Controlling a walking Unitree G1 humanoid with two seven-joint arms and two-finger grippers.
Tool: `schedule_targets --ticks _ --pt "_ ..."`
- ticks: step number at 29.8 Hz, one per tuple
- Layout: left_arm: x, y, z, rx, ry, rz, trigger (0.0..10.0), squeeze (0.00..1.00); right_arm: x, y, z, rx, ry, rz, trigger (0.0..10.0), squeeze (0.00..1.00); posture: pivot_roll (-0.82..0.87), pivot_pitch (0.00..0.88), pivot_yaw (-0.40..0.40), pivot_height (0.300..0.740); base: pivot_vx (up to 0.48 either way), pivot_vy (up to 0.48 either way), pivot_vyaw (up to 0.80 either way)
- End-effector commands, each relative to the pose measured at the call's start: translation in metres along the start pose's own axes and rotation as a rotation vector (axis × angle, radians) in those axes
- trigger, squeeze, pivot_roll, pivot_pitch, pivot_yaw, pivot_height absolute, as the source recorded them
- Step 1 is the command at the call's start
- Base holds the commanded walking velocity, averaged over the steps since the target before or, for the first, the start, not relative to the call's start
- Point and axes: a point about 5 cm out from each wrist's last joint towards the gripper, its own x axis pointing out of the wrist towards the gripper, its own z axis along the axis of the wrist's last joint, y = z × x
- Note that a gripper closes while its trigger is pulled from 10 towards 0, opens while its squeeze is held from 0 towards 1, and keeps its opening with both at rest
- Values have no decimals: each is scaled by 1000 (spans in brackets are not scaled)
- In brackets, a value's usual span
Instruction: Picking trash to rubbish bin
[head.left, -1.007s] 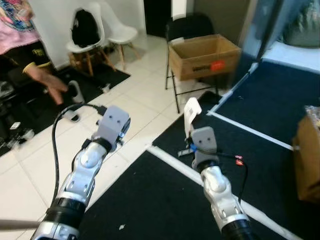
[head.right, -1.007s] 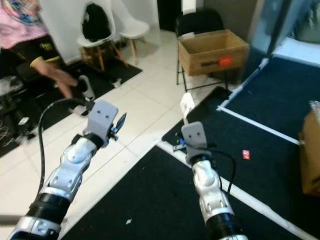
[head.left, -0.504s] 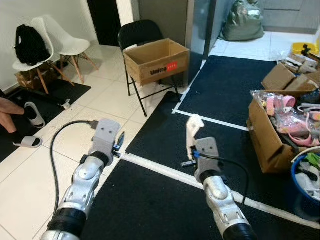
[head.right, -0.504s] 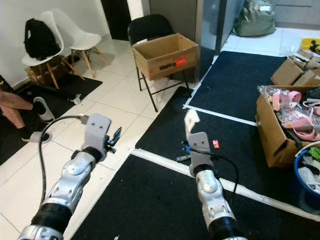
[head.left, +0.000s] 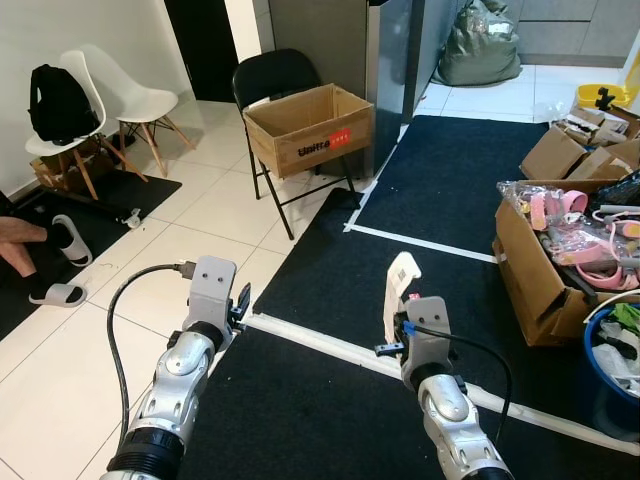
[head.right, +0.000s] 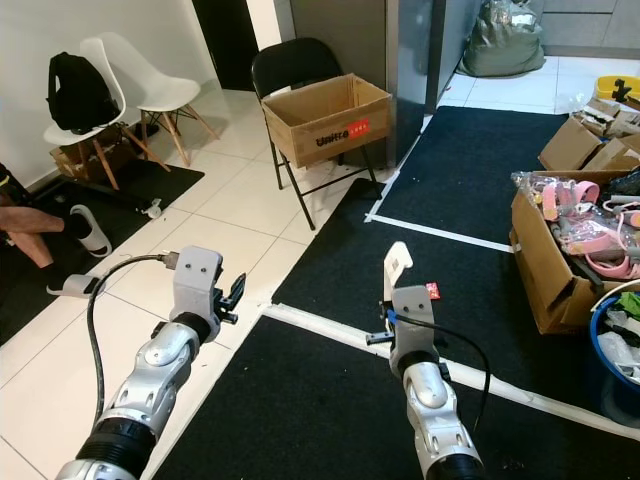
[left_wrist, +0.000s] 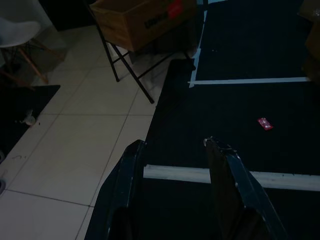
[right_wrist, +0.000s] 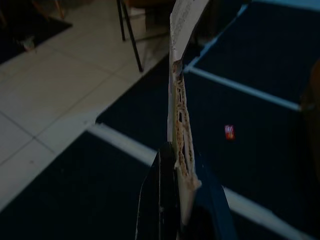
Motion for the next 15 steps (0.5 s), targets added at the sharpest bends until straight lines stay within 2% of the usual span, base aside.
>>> schedule_targets --ticks 1,6,15 --pt "-4 0 -8 -16 21 11 10000 0 -2 3 -6 16 21 2 10000 0 22 52 153 740 0 0 0" --pt "-4 -2 -19 -7 55 26 10000 0 -3 4 -10 13 45 9 10000 0 4 45 117 740 0 0 0" --pt "-5 -3 -26 20 102 31 10000 0 2 8 -13 -10 77 43 10000 0 3 31 98 740 277 0 0"
